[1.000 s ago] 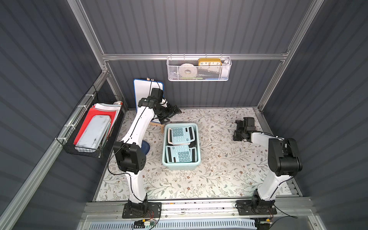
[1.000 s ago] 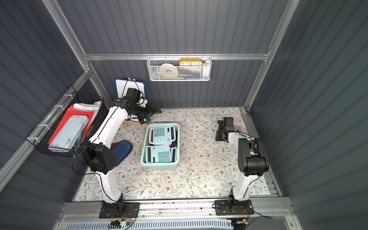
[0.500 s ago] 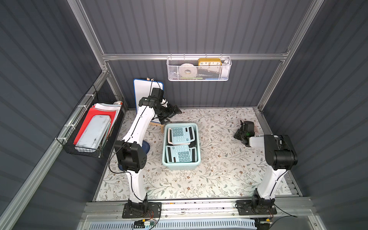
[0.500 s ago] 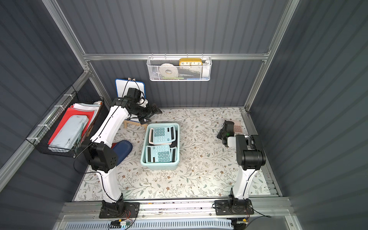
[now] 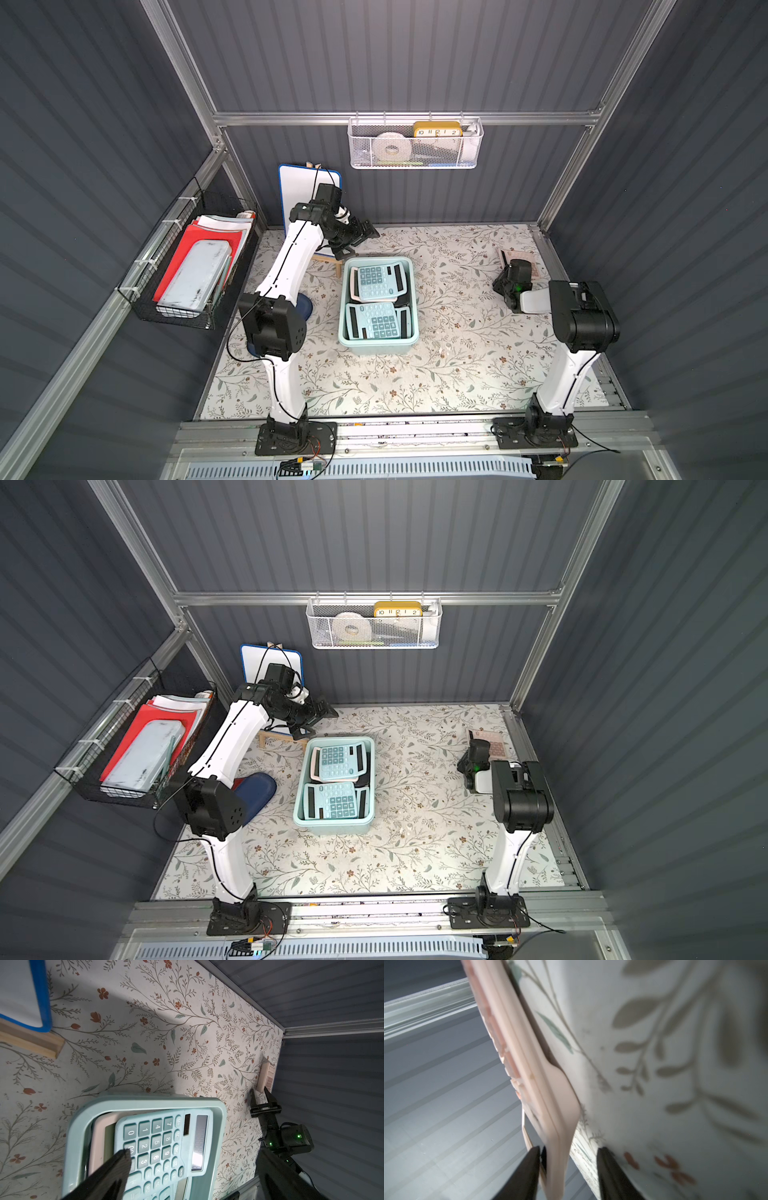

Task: Put the calculator in the storage box
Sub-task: Pick up the calculator at the center of the board.

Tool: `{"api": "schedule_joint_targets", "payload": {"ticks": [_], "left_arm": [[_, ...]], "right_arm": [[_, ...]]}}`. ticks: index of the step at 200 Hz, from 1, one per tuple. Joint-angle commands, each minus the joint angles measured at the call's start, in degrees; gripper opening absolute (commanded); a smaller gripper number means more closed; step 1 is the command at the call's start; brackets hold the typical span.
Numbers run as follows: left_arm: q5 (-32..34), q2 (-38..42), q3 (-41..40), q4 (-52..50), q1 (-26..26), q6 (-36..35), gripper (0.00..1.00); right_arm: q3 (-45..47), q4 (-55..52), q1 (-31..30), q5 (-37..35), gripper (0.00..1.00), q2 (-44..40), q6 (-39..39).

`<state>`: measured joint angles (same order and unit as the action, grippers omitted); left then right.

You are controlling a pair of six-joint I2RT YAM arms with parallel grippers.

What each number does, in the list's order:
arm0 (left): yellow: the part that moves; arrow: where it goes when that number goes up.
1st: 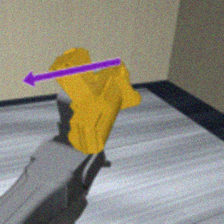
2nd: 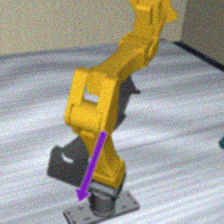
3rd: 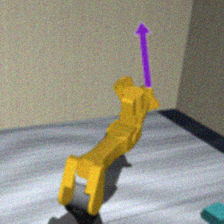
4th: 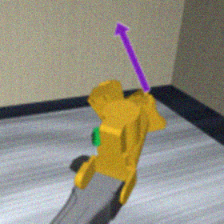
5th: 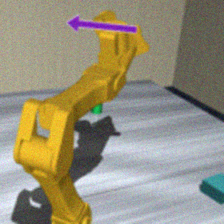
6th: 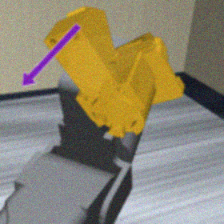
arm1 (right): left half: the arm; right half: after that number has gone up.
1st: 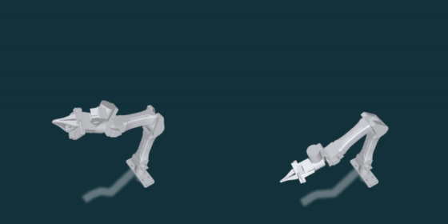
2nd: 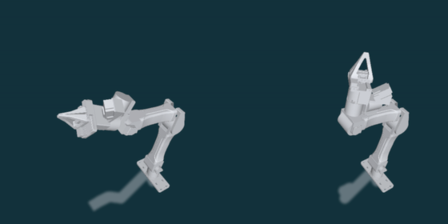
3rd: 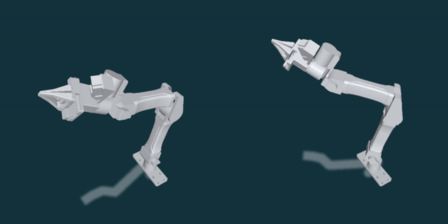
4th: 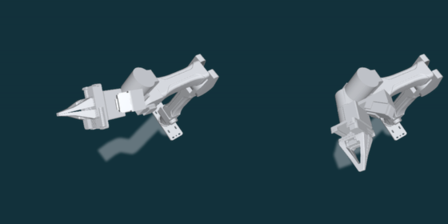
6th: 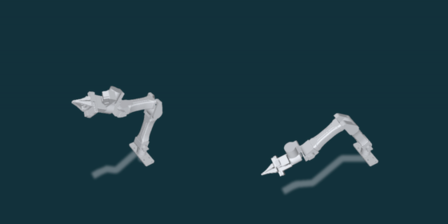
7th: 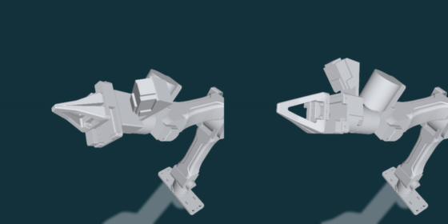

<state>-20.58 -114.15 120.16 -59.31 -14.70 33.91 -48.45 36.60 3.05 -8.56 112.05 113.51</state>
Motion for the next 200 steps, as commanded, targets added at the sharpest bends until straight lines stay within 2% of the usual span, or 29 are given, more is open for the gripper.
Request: {"api": "schedule_joint_targets", "payload": {"ticks": [1,17,22,41,48,66,72,92,114,156,163,200], "left_arm": [[-0.4,2.2,-0.9,-1.1,-0.2,-0.4,0.99],[-0.5,2.8,-1.5,-1.0,-0.2,-0.6,0.99],[-0.5,2.9,-1.8,-0.9,-0.2,-0.6,0.99],[-0.5,3.7,-2.5,-0.8,-0.2,-0.8,0.99],[-0.6,4.0,-2.8,-0.6,-0.2,-0.9,0.99],[-0.6,4.9,-3.9,-0.3,-0.2,-1.0,0.99],[-0.6,5.3,-4.3,-0.1,-0.2,-1.1,0.99],[-0.6,6.2,-5.4,0.2,-0.2,-1.2,0.99],[-1.0,7.1,-6.2,0.5,-0.2,-1.3,0.99],[-2.4,8.1,-7.2,0.9,-0.2,-1.0,0.99],[-2.4,8.1,-7.2,1.1,-0.2,-1.0,0.99],[-6.2,8.2,-6.9,1.8,-0.1,-0.4,0.99]], "right_arm": [[2.2,-1.5,0.6,-0.7,0.38,-1.1,-0.3],[2.9,-1.3,0.7,-0.2,0.36,-1.9,-0.8],[3.1,-1.3,0.7,0.0,0.31,-2.2,-1.1],[3.7,-0.8,0.8,1.6,0.28,-3.3,-2.5],[3.8,-0.7,0.9,2.4,0.23,-3.8,-3.3],[3.6,-0.8,0.8,5.5,0.2,-5.0,-5.4],[3.3,-1.0,0.8,6.6,0.16,-5.5,-6.3],[2.0,-3.3,0.7,11.1,0.1,-7.5,-9.6],[0.7,-6.4,0.4,15.9,0.0,-9.9,-13.0],[0.7,-9.1,-1.7,22.1,0.0,-14.6,-16.8],[0.7,-9.9,-2.2,25.2,0.0,-15.4,-17.5],[0.4,-14.9,-4.6,31.9,0.0,-20.5,-22.6]]}}
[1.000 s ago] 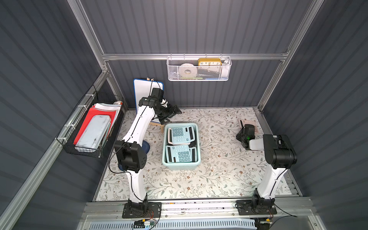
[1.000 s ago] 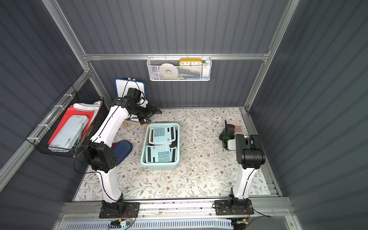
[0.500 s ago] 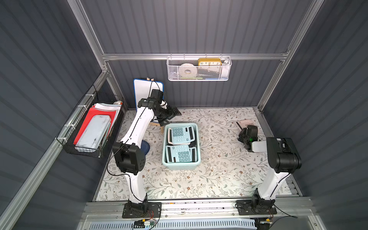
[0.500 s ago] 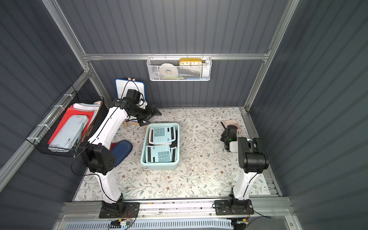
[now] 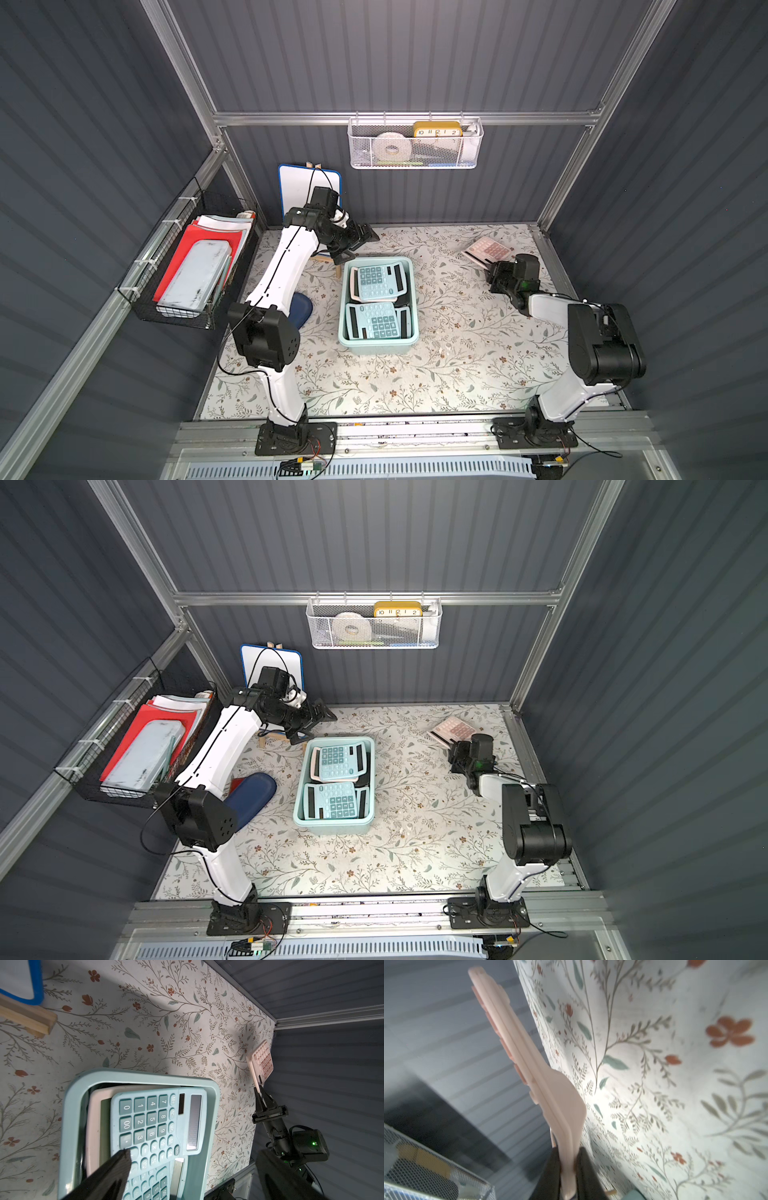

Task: Put the calculator in the storage box
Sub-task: Pick up the calculator at the center of the board, then place the calculator in the storage box.

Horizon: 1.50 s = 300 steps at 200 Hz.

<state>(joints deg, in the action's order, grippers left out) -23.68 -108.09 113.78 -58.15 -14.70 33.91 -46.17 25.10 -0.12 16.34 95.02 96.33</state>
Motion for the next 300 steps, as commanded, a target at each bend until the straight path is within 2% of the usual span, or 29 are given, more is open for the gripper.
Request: {"api": "schedule_joint_targets", "payload": {"ticks": [1,61,90,115,144,184,200,230,248,274,288,300], "left_arm": [[-3.2,2.1,-0.5,0.7,-0.1,-0.3,0.99],[-12.1,2.3,-3.0,6.9,0.3,3.0,0.99],[-16.4,3.1,-6.2,12.2,0.9,5.1,0.99],[-20.2,3.0,-8.1,15.5,1.4,6.8,0.99],[-22.9,2.3,-8.9,15.7,1.5,6.4,0.99],[-25.3,3.7,-13.3,17.5,2.4,5.2,0.99],[-27.3,4.0,-14.8,19.0,2.6,5.6,0.96],[-30.6,3.7,-16.9,20.4,2.6,5.6,0.84],[-31.8,3.5,-17.8,20.9,2.6,5.6,0.68],[-32.4,3.3,-17.8,21.0,2.6,5.7,0.38],[-32.6,3.2,-17.8,21.1,2.6,5.8,0.27],[-32.5,3.3,-17.7,21.2,2.6,5.9,0.22]], "right_arm": [[-2.0,-3.6,-1.5,7.2,0.0,-3.7,-5.6],[-7.0,-13.2,-3.3,23.4,0.0,-9.3,-17.5],[-11.4,-17.7,-5.8,32.6,0.0,-8.4,-23.3],[-15.2,-21.4,-10.4,39.6,0.0,-5.9,-27.3],[-17.8,-22.1,-15.4,45.4,0.0,-2.7,-27.5],[-20.1,-21.1,-17.3,51.4,0.0,0.0,-26.2],[-20.1,-20.8,-17.6,53.2,0.0,0.7,-25.7],[-20.0,-17.7,-17.8,54.5,0.0,1.7,-23.1],[-20.0,-15.8,-17.8,55.3,0.0,2.3,-21.4],[-20.0,-14.0,-17.9,55.7,0.0,3.1,-19.9],[-20.0,-11.9,-17.9,55.7,0.0,3.7,-18.2],[-20.1,-9.7,-17.9,55.6,0.0,4.0,-16.4]]}}
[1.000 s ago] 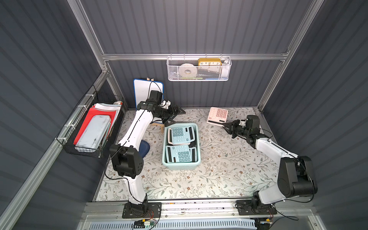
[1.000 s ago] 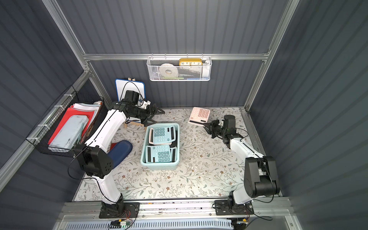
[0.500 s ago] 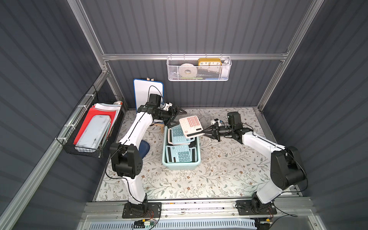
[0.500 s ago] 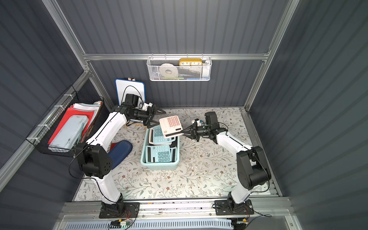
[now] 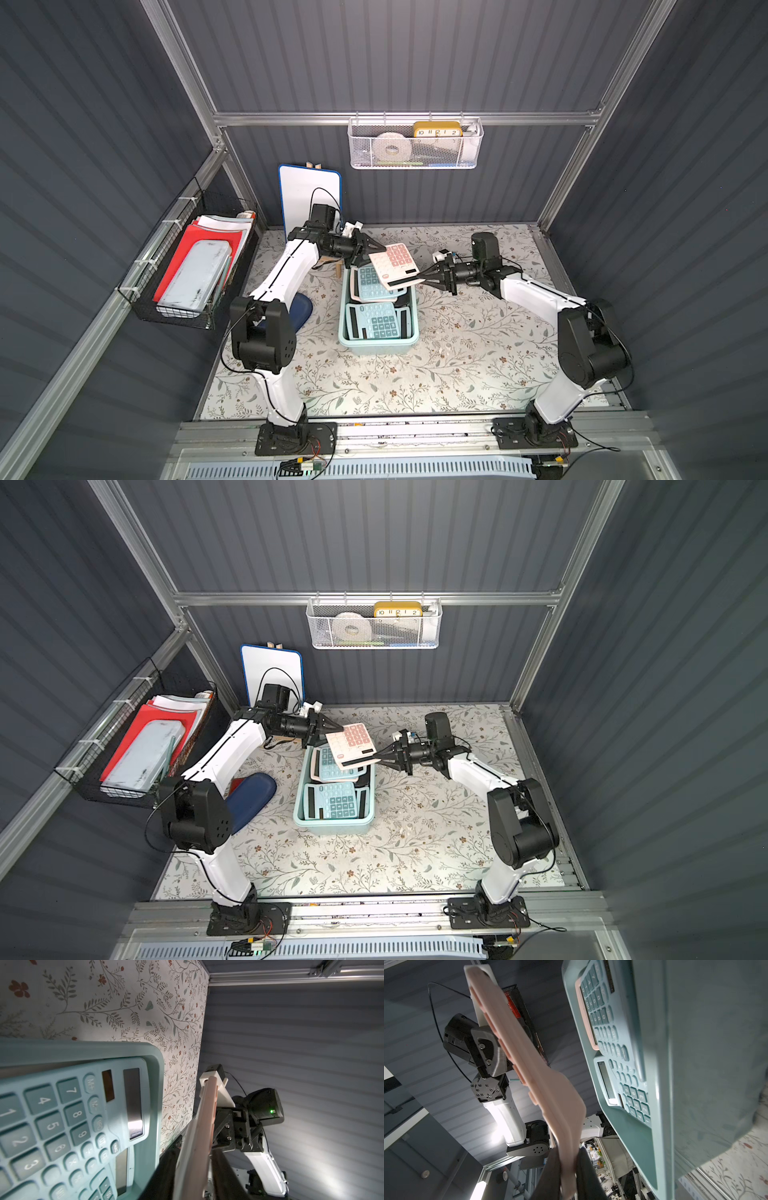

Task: Put the calculator in the storage box
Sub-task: Place the calculator in the storage box.

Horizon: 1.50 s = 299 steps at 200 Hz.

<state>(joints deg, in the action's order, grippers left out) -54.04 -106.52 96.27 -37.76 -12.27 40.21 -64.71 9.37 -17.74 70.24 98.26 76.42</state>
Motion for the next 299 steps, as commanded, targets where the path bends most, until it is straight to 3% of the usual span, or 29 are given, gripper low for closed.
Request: {"api": "schedule_joint_targets", "payload": {"ticks": [1,26,74,134,195,232,246,261,274,299], "left_arm": [[-2.1,1.7,-0.2,0.8,0.1,-0.4,0.22],[-1.3,2.2,-0.1,2.1,0.2,0.8,0.15],[5.8,5.6,-1.2,8.4,0.2,6.4,0.1],[15.2,12.2,-5.5,13.3,0.2,9.3,0.09],[16.9,15.8,-9.7,16.4,0.1,10.6,0.08],[16.9,17.1,-10.4,15.4,0.1,9.7,0.08],[17.1,17.4,-10.4,14.7,0.1,9.2,0.1],[17.5,17.7,-9.8,13.3,0.1,8.4,0.22],[18.8,18.0,-8.8,10.8,0.2,7.0,0.45],[21.8,18.8,-7.3,6.8,0.4,5.8,0.86]], "right_arm": [[-1.6,6.2,-0.2,1.7,0.0,0.8,3.6],[-2.0,7.8,-0.2,0.7,0.01,1.1,5.3],[-2.9,7.6,-0.2,-3.2,0.32,-0.1,6.4],[-2.1,7.1,-2.3,-13.0,0.56,-3.9,8.5],[-3.9,13.8,-7.9,-18.2,0.53,-0.5,13.6],[-6.4,18.1,-9.5,-19.3,0.36,2.4,16.6],[-6.6,18.2,-9.6,-19.2,0.21,2.6,16.7],[-6.1,18.2,-9.6,-19.0,0.09,2.1,16.7],[-5.7,17.0,-9.5,-18.4,0.0,1.5,15.7],[-6.5,8.2,-9.5,-15.8,0.0,-0.2,9.7]]}}
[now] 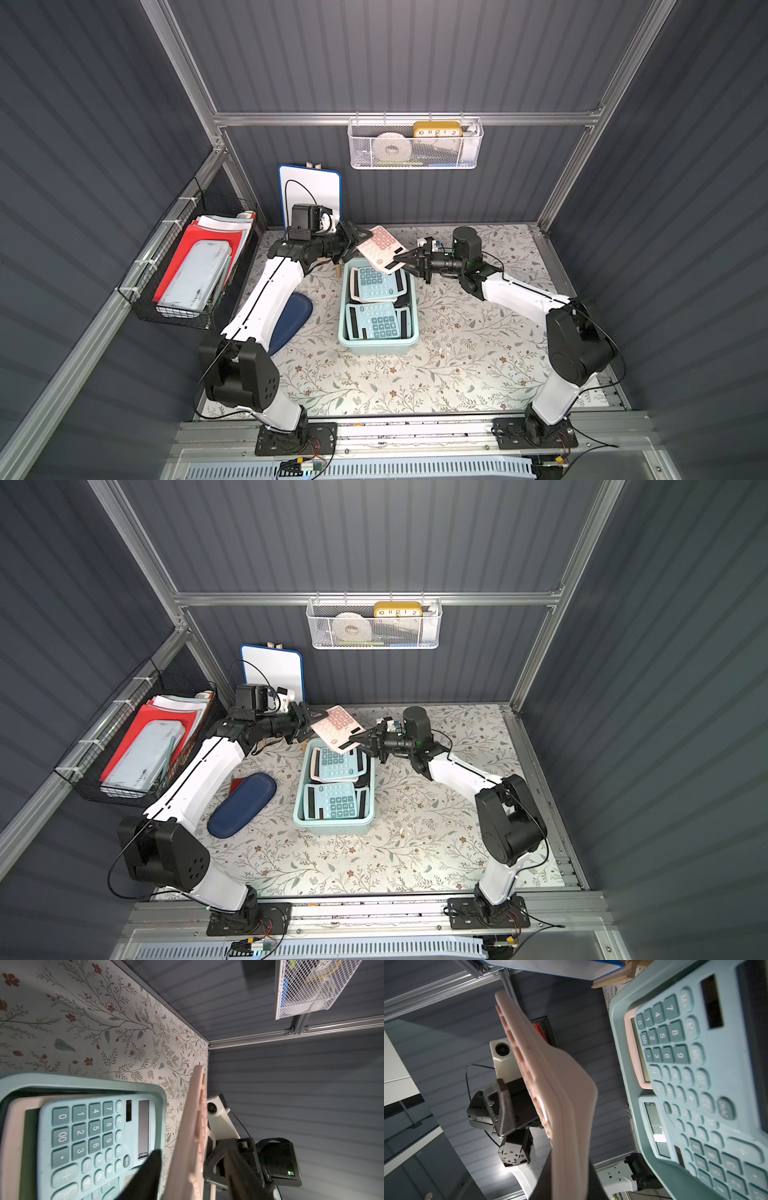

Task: Put the calculator in the storage box
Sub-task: Place the calculator in the storage box.

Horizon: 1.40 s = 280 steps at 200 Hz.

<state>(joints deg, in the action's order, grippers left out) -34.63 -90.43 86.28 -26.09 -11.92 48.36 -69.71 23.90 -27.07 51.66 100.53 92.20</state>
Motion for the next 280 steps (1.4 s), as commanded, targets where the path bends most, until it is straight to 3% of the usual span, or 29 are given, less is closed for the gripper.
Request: {"api": "schedule_joint_targets", "payload": {"ticks": [1,14,74,119,180,280], "left_arm": [[2.5,2.7,2.7,-5.1,0.0,-2.5,0.87],[4.3,2.8,3.9,-7.7,0.1,-3.6,0.99],[14.8,3.9,6.6,-17.8,1.3,-6.3,0.99],[16.4,3.5,5.5,-21.7,3.1,-6.4,0.99],[14.1,1.5,3.1,-24.6,4.0,-8.1,0.99],[11.7,-1.5,-2.5,-25.5,3.9,-12.4,0.99]], "right_arm": [[-1.5,-6.8,-0.2,3.0,0.0,-2.5,-6.4],[-2.2,-12.9,-0.2,4.5,0.0,-3.5,-10.7],[-10.3,-54.3,-0.7,8.9,0.0,-4.9,-40.4],[-14.7,-70.2,-3.5,8.2,0.0,-2.5,-52.7],[-23.6,-82.4,-9.1,3.3,0.0,4.8,-60.5],[-35.0,-91.6,-10.0,-4.7,0.0,12.4,-63.8]]}}
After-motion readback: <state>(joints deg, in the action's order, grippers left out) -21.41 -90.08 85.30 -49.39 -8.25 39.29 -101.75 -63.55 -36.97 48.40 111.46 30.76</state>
